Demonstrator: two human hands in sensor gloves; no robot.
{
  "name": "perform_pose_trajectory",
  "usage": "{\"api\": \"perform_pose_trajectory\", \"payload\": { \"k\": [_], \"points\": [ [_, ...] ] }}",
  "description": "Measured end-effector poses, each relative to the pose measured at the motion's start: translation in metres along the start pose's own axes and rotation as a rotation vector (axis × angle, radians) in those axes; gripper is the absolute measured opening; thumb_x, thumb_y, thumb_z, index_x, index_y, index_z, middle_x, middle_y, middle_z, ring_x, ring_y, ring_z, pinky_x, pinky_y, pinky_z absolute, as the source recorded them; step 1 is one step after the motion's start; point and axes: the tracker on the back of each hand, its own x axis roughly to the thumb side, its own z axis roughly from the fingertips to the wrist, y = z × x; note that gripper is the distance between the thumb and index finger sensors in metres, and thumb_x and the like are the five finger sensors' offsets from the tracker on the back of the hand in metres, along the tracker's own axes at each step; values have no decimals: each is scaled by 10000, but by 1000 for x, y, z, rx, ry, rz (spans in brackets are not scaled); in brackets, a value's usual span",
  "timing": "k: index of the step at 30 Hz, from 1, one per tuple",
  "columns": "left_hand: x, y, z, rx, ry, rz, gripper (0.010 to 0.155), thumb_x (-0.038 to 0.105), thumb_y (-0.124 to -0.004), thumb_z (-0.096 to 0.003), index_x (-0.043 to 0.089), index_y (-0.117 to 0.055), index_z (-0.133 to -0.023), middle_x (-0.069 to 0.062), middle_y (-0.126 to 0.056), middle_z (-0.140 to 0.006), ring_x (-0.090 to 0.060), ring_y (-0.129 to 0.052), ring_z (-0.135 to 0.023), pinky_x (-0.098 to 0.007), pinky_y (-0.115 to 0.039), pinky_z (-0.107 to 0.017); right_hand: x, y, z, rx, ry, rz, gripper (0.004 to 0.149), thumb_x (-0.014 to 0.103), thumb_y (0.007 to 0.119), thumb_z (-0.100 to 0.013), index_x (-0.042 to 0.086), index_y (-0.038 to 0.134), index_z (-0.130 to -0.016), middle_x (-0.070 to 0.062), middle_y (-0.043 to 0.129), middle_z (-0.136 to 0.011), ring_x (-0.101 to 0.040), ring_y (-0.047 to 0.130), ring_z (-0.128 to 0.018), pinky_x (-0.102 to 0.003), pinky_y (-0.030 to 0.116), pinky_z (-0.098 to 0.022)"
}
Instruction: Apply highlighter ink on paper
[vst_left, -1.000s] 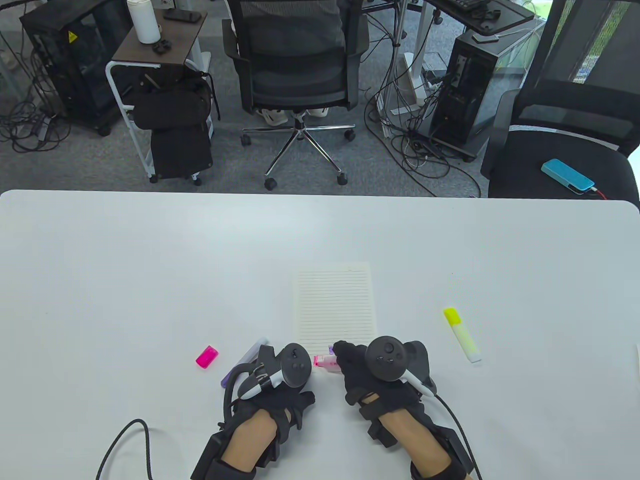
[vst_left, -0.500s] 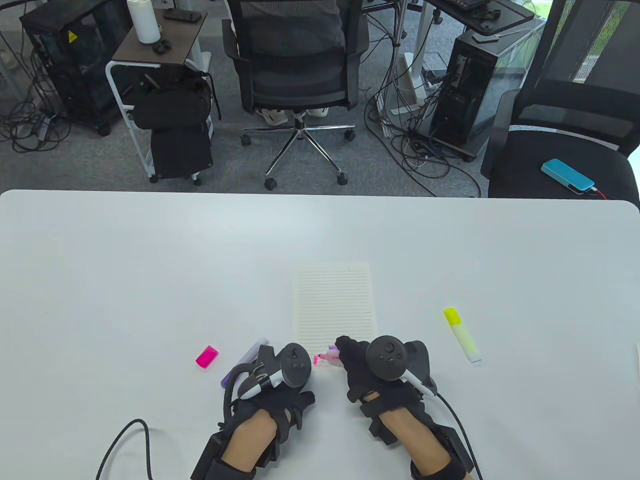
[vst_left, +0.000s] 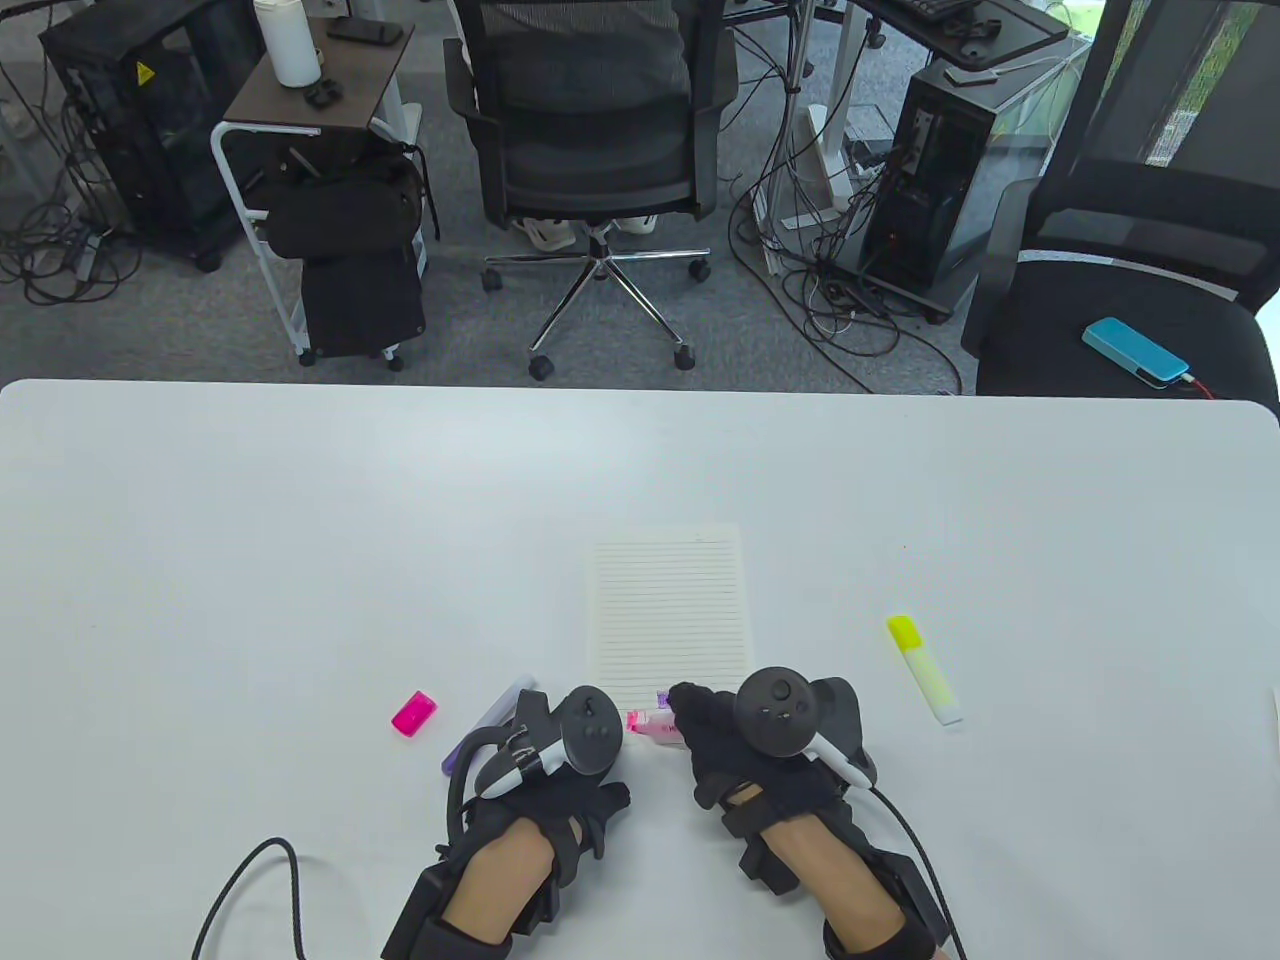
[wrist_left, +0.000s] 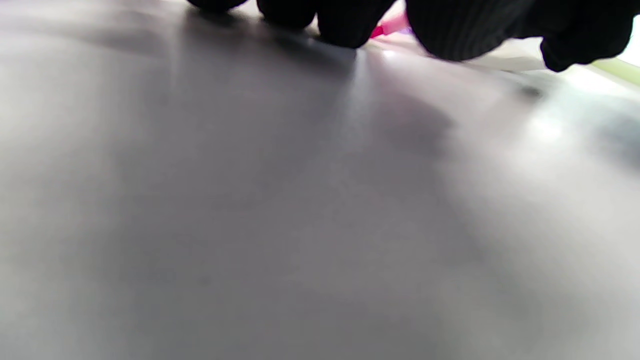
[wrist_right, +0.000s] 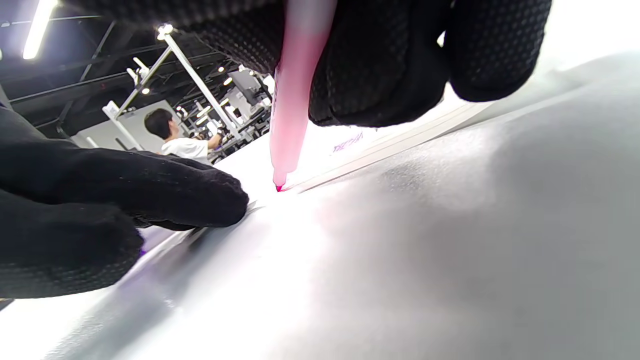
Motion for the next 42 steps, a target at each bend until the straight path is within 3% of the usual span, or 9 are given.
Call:
{"api": "perform_pose_trajectory", "payload": {
  "k": [4,9,15,22,27,33,39,42],
  "points": [
    [0,0,0,0,0,0,689,529,-708,-430,273,-542,-1048,4,-420,-1132,-403,-432,-1026,-670,-332,-709,-2,1,0,-44,13,40,415,316,694,-641,171,698,-1030,-185,870,-802,-335,923,-510,-587,728,-550],
    [0,0,0,0,0,0,689,529,-709,-430,273,-542,-1048,4,-419,-1132,-403,-432,-1025,-670,-330,-710,-2,0,0,20,5,-19,409,312,707,-633,151,723,-1009,-185,896,-762,-330,933,-472,-587,740,-532],
    [0,0,0,0,-1,2,689,529,-709,-430,272,-542,-1048,2,-420,-1132,-403,-432,-1025,-669,-333,-710,-3,1,-1,-40,17,41,417,314,692,-642,174,692,-1034,-188,869,-803,-336,922,-512,-587,728,-550],
    [0,0,0,-1,-1,4,689,528,-708,-430,274,-541,-1048,3,-418,-1132,-403,-431,-1025,-670,-332,-710,-2,-2,0,31,13,-15,408,305,713,-628,142,731,-1002,-188,901,-755,-334,935,-464,-590,741,-526],
    [0,-1,0,-1,-1,2,690,529,-708,-431,272,-540,-1048,2,-416,-1132,-404,-431,-1025,-670,-332,-710,-4,-1,-2,-31,33,37,416,310,695,-639,163,697,-1029,-191,869,-803,-340,921,-514,-589,726,-549],
    [-1,-1,0,-1,-1,5,689,529,-707,-431,273,-541,-1048,2,-417,-1133,-403,-431,-1025,-670,-331,-710,-4,-3,-1,41,26,-10,409,306,710,-630,143,727,-1004,-189,896,-762,-337,933,-471,-591,739,-529],
    [-1,-1,0,-1,-1,3,689,529,-708,-431,272,-540,-1048,2,-416,-1133,-404,-430,-1025,-670,-331,-710,-5,-2,-2,-26,38,35,413,312,696,-639,160,703,-1023,-190,877,-789,-337,924,-497,-588,730,-542],
    [-1,-1,0,-1,-2,4,689,529,-708,-430,272,-542,-1048,3,-418,-1132,-404,-431,-1025,-670,-332,-709,-5,-3,-2,10,33,6,410,309,707,-632,147,722,-1008,-188,895,-762,-335,932,-472,-589,739,-528]
  ]
}}
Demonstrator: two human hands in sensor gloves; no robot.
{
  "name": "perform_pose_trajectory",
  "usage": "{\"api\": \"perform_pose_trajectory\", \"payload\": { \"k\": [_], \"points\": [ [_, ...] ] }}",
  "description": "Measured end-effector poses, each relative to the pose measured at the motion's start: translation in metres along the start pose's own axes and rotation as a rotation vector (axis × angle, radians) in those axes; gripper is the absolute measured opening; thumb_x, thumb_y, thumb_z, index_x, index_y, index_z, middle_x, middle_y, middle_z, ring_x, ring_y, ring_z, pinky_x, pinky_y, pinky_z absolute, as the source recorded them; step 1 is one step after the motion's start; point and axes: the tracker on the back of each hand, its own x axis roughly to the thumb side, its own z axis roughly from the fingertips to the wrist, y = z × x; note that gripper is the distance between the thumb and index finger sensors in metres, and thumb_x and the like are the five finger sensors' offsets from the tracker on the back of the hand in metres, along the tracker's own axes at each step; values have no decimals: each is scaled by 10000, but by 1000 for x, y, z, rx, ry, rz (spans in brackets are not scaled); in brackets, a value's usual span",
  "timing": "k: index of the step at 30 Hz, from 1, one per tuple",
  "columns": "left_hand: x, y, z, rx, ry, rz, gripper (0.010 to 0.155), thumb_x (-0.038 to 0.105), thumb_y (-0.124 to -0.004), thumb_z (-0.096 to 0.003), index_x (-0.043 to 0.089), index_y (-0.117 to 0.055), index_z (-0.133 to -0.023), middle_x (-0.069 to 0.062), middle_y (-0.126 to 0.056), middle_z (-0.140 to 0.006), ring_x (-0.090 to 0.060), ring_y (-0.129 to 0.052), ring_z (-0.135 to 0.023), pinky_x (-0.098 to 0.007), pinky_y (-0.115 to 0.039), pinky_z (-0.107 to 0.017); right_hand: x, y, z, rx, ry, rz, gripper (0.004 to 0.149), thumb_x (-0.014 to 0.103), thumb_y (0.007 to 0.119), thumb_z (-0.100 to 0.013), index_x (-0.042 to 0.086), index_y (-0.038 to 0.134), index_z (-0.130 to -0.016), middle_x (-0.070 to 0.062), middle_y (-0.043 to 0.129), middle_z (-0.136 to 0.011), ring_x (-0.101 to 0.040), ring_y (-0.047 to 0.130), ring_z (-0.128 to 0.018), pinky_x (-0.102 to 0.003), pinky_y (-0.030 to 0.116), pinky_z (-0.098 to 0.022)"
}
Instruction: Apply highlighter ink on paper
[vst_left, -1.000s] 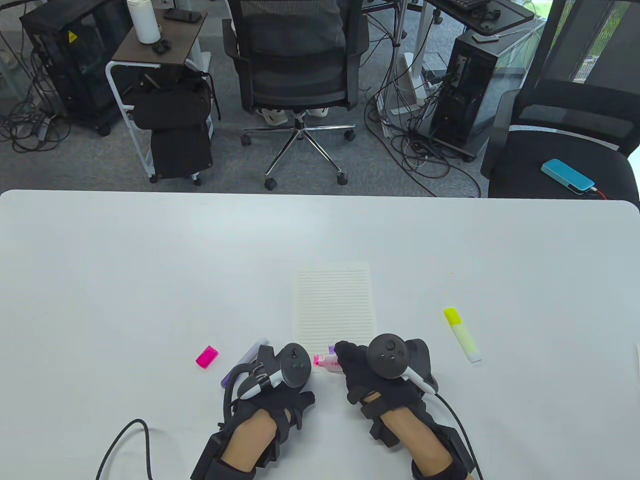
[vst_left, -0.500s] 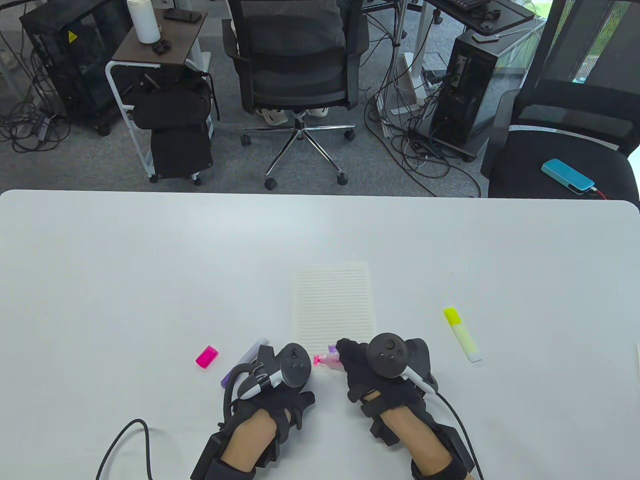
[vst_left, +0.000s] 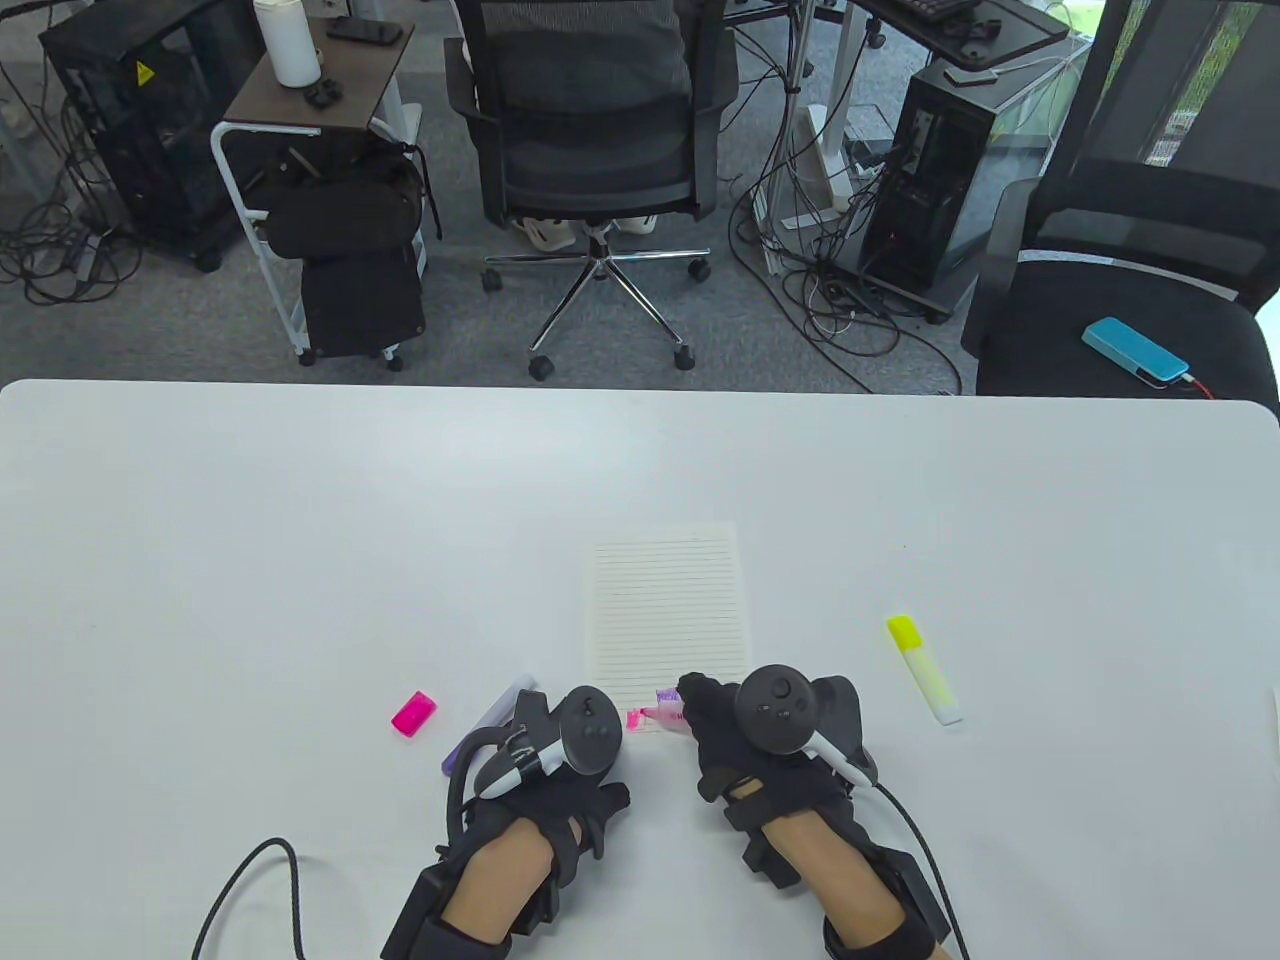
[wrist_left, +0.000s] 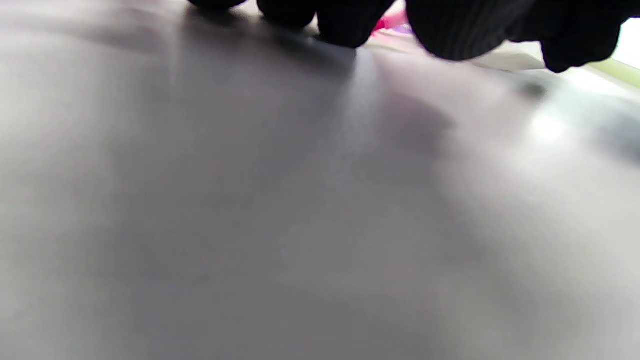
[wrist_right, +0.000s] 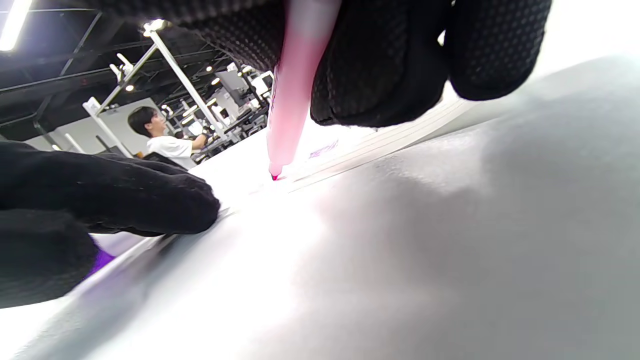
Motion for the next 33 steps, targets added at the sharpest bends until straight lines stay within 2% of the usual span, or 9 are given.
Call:
{"api": "perform_pose_trajectory", "payload": {
  "k": [2,8,15,20,26,31,33],
  "points": [
    [0,0,0,0,0,0,689,530,-708,-430,274,-541,-1048,2,-417,-1132,-403,-432,-1025,-669,-333,-710,2,0,1,43,-5,-21,407,309,713,-629,142,733,-1000,-187,903,-749,-332,935,-458,-589,742,-523],
    [0,0,0,0,0,-1,690,529,-707,-430,273,-540,-1048,2,-416,-1132,-404,-430,-1025,-669,-331,-710,-1,1,0,-26,11,27,414,315,697,-638,157,704,-1021,-190,882,-780,-337,926,-489,-588,732,-537],
    [0,0,1,-1,0,1,691,529,-708,-430,271,-539,-1049,2,-415,-1132,-404,-431,-1025,-669,-334,-709,0,-1,1,55,12,-20,409,311,712,-629,135,735,-997,-188,907,-742,-332,937,-450,-587,745,-518],
    [0,0,1,-1,0,0,692,529,-708,-430,272,-537,-1049,2,-416,-1132,-405,-430,-1025,-670,-333,-709,-3,0,-1,-16,27,24,414,316,695,-639,157,704,-1021,-189,883,-776,-332,926,-482,-585,734,-534],
    [0,1,1,-1,0,1,691,530,-707,-430,271,-539,-1049,1,-414,-1133,-404,-429,-1025,-669,-335,-709,-3,-2,0,60,20,-21,410,313,713,-629,137,734,-999,-186,908,-741,-331,936,-450,-587,745,-519],
    [0,1,1,-1,0,0,691,530,-707,-430,272,-539,-1048,2,-415,-1132,-405,-431,-1024,-669,-334,-709,-4,0,-1,-4,27,25,415,318,697,-639,159,704,-1022,-188,884,-777,-335,926,-485,-586,733,-536],
    [0,1,1,-1,0,1,692,529,-708,-430,271,-538,-1049,2,-414,-1132,-404,-429,-1025,-669,-333,-710,-4,-1,-1,3,27,25,414,319,696,-639,163,702,-1023,-189,883,-778,-333,926,-486,-586,732,-537]
  ]
}}
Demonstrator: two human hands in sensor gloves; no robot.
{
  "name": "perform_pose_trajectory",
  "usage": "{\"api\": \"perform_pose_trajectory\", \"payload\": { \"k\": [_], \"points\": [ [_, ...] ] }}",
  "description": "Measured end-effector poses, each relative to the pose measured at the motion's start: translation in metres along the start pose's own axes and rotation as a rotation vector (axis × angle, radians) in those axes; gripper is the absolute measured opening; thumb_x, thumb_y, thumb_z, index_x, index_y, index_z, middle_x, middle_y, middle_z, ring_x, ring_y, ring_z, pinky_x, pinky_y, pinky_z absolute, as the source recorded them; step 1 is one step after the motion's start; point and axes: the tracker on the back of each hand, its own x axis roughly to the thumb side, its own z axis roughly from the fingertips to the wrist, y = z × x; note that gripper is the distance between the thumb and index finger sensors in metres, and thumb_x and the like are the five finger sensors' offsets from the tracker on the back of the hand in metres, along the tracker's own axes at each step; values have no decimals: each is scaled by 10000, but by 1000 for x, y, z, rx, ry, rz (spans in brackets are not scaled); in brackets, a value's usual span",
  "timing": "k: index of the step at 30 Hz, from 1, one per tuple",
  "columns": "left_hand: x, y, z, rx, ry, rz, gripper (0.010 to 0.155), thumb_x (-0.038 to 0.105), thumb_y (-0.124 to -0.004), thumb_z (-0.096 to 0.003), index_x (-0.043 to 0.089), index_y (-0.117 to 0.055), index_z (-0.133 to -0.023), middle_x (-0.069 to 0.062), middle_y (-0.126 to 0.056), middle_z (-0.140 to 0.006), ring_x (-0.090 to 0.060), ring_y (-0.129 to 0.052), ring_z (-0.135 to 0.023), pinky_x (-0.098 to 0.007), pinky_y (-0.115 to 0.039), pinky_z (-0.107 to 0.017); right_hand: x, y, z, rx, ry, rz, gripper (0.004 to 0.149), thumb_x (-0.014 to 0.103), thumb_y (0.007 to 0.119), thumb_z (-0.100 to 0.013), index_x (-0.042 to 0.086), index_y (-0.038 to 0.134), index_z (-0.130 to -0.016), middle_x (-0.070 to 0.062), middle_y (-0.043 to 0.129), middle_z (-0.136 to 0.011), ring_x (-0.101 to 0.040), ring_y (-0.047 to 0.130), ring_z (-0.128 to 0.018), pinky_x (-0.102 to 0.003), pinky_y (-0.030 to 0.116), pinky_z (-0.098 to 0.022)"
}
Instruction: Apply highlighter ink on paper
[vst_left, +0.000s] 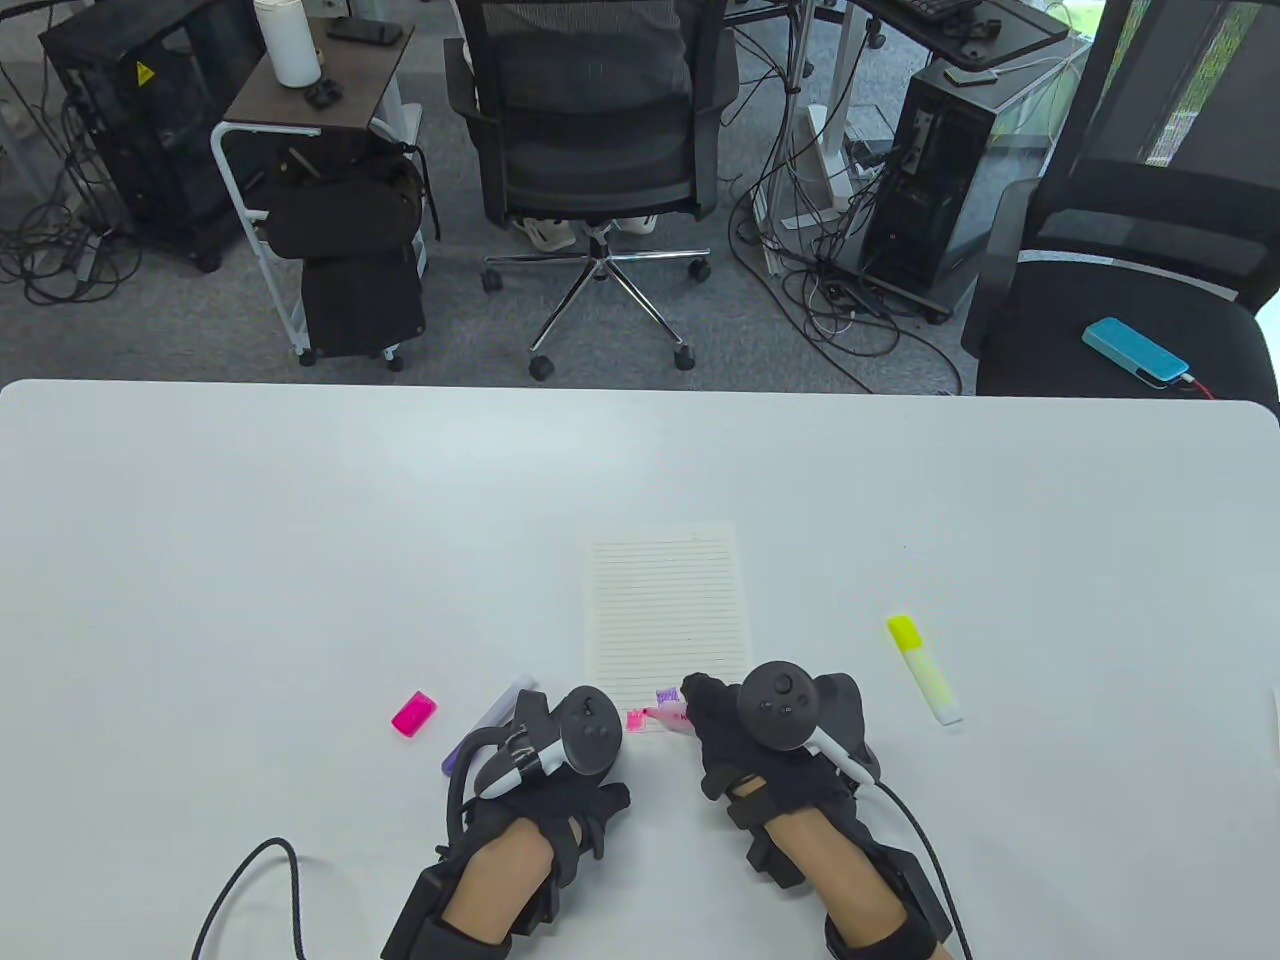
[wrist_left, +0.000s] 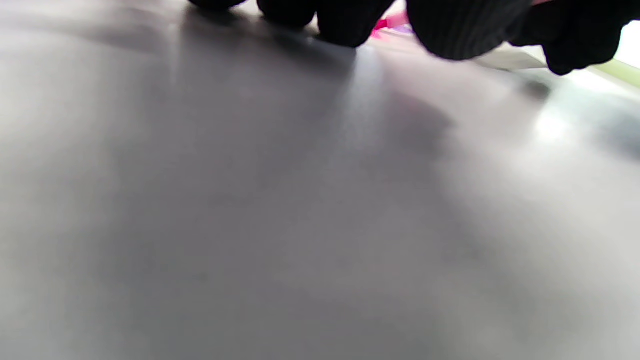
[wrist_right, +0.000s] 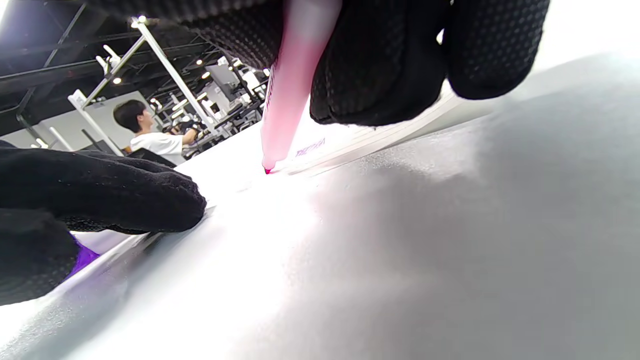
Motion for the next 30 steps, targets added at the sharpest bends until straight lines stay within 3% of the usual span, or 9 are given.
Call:
{"api": "perform_pose_trajectory", "payload": {
  "k": [4,9,15,21,26,30],
  "points": [
    [0,0,0,0,0,1,692,530,-708,-430,270,-539,-1049,1,-415,-1132,-402,-430,-1025,-670,-333,-709,2,-2,1,61,-6,-33,409,314,714,-628,140,737,-998,-188,906,-743,-333,936,-451,-589,743,-519],
    [0,0,0,0,0,-1,691,530,-707,-430,271,-538,-1049,1,-414,-1132,-403,-430,-1025,-669,-335,-709,3,1,1,1,-7,9,414,319,699,-638,163,708,-1021,-188,883,-780,-337,926,-487,-587,732,-537],
    [0,0,0,-1,0,1,691,529,-707,-431,270,-539,-1049,1,-414,-1132,-403,-429,-1025,-668,-334,-710,3,-3,2,49,-3,-15,409,313,712,-629,140,734,-999,-187,905,-746,-333,935,-454,-588,742,-520],
    [0,0,1,0,0,0,692,530,-707,-430,271,-537,-1049,2,-413,-1132,-404,-429,-1025,-669,-334,-710,4,0,1,-4,-6,20,413,318,700,-637,163,709,-1019,-188,886,-776,-337,927,-482,-586,733,-535],
    [0,0,1,-1,0,2,691,530,-708,-430,271,-540,-1048,2,-414,-1132,-404,-428,-1025,-669,-334,-709,4,-4,3,49,-4,-6,408,312,713,-628,139,737,-997,-187,907,-742,-334,936,-451,-588,744,-518],
    [0,0,0,-1,0,0,692,530,-707,-430,271,-538,-1049,1,-413,-1132,-403,-429,-1025,-669,-335,-709,6,-1,3,21,-13,12,408,315,709,-631,147,731,-1001,-188,901,-753,-336,932,-463,-587,739,-525]
  ]
}}
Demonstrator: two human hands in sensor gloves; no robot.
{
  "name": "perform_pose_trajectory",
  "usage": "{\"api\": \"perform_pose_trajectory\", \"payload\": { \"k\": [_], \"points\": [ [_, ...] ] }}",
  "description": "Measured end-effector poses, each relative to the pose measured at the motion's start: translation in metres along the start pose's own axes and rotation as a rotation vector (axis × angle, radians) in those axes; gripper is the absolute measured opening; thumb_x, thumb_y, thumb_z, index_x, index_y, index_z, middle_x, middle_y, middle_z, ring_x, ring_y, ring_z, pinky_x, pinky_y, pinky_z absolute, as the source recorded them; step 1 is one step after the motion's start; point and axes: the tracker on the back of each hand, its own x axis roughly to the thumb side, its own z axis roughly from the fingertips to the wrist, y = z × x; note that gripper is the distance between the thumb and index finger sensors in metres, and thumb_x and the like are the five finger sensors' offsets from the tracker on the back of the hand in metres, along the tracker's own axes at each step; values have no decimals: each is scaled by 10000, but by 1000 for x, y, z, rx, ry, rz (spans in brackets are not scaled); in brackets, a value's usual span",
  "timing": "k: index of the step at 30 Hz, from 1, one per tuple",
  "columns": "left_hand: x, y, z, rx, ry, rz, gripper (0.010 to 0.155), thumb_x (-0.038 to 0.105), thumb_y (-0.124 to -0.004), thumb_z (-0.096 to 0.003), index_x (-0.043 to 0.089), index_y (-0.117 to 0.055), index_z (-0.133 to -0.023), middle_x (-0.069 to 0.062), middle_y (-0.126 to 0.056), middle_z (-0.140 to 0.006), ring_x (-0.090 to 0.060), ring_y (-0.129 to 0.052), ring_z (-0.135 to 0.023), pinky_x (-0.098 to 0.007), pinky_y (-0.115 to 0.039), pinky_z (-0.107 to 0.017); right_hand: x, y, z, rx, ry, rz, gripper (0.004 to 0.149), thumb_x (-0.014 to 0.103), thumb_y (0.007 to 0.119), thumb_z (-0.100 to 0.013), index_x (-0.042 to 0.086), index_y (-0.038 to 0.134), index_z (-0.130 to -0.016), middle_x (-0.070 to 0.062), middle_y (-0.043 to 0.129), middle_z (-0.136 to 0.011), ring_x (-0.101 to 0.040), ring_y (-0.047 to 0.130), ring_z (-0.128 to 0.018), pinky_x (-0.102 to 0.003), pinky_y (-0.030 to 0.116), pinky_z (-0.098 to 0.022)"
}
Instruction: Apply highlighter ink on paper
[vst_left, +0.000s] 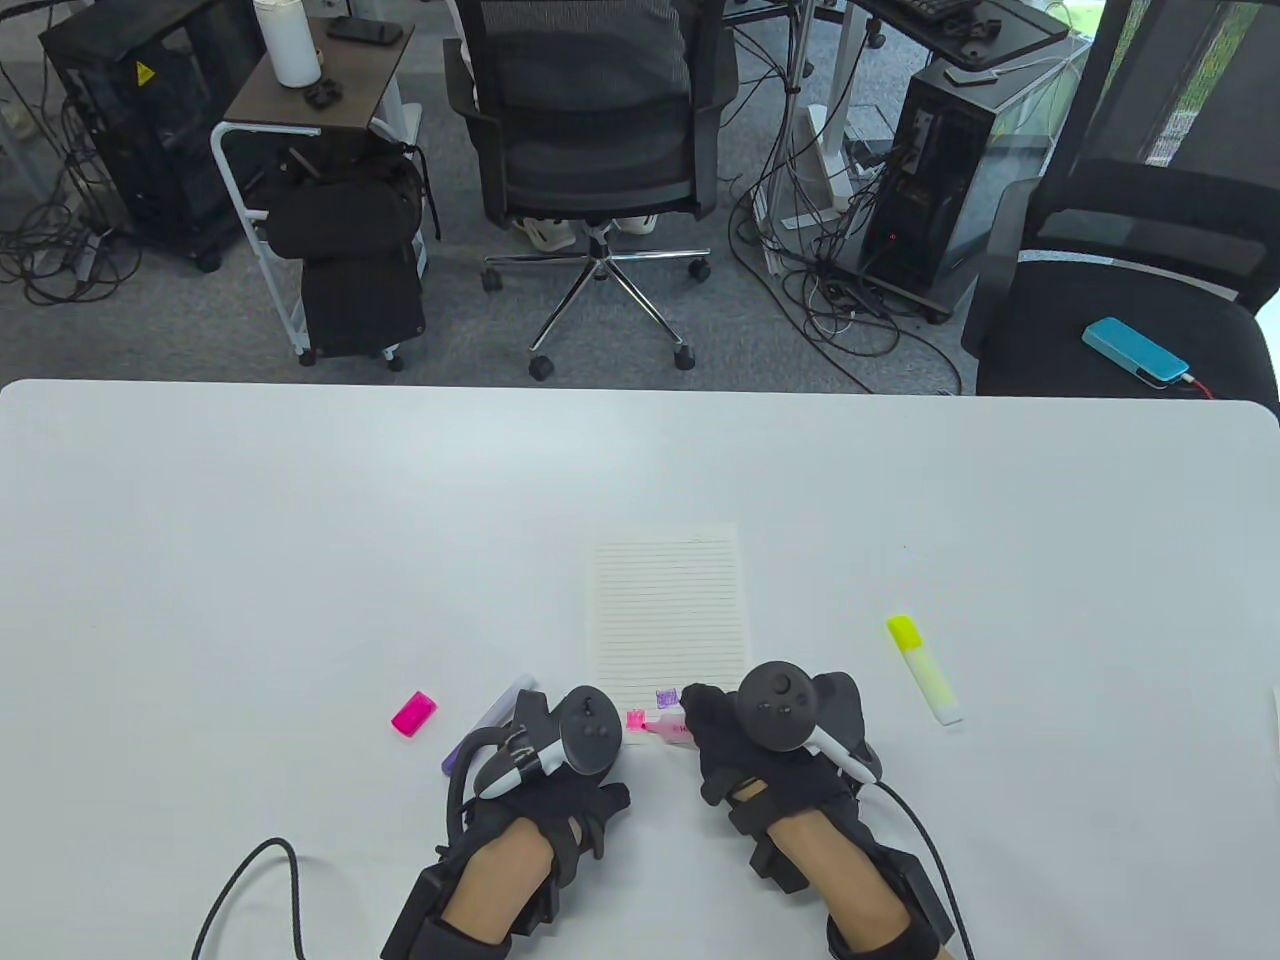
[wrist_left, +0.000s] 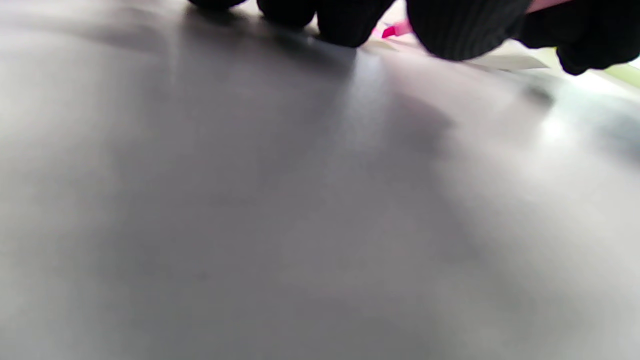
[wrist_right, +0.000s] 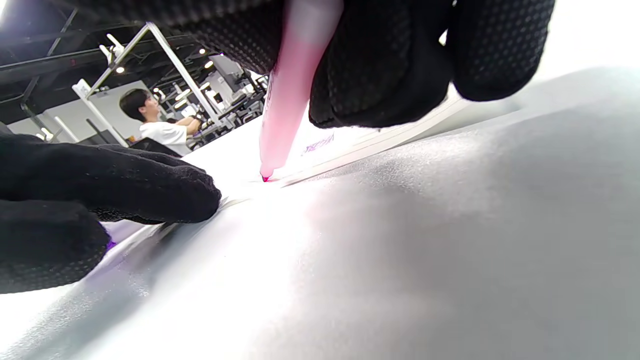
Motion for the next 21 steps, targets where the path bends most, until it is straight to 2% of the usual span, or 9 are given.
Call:
{"api": "perform_pose_trajectory", "payload": {
  "k": [2,6,11,17,21],
  "points": [
    [0,0,0,0,0,1,692,530,-708,-430,271,-538,-1049,1,-414,-1132,-403,-429,-1025,-668,-335,-710,0,1,0,-20,-3,0,410,316,705,-633,152,722,-1008,-187,896,-760,-335,931,-467,-587,737,-527],
    [0,0,0,0,0,2,691,529,-708,-430,271,-540,-1048,2,-414,-1132,-404,-429,-1025,-668,-335,-710,1,-1,0,16,0,-9,407,313,711,-628,136,736,-994,-186,907,-743,-334,935,-453,-586,743,-518],
    [0,0,0,0,-1,1,691,529,-708,-429,271,-540,-1048,0,-414,-1132,-405,-429,-1025,-669,-336,-709,4,4,0,-38,-39,4,413,320,701,-636,163,711,-1018,-186,884,-785,-343,927,-498,-590,729,-543],
    [0,0,0,-1,-1,4,692,530,-707,-430,271,-539,-1049,2,-413,-1133,-403,-429,-1025,-668,-336,-710,6,4,0,-35,0,44,411,316,701,-635,155,716,-1012,-188,891,-771,-335,931,-480,-586,736,-533],
    [0,0,0,-1,-1,4,692,530,-707,-430,271,-540,-1048,1,-414,-1132,-403,-429,-1025,-668,-336,-710,8,6,0,-46,-21,50,411,319,698,-638,163,708,-1019,-183,884,-783,-335,927,-494,-585,732,-541]
  ]
}}
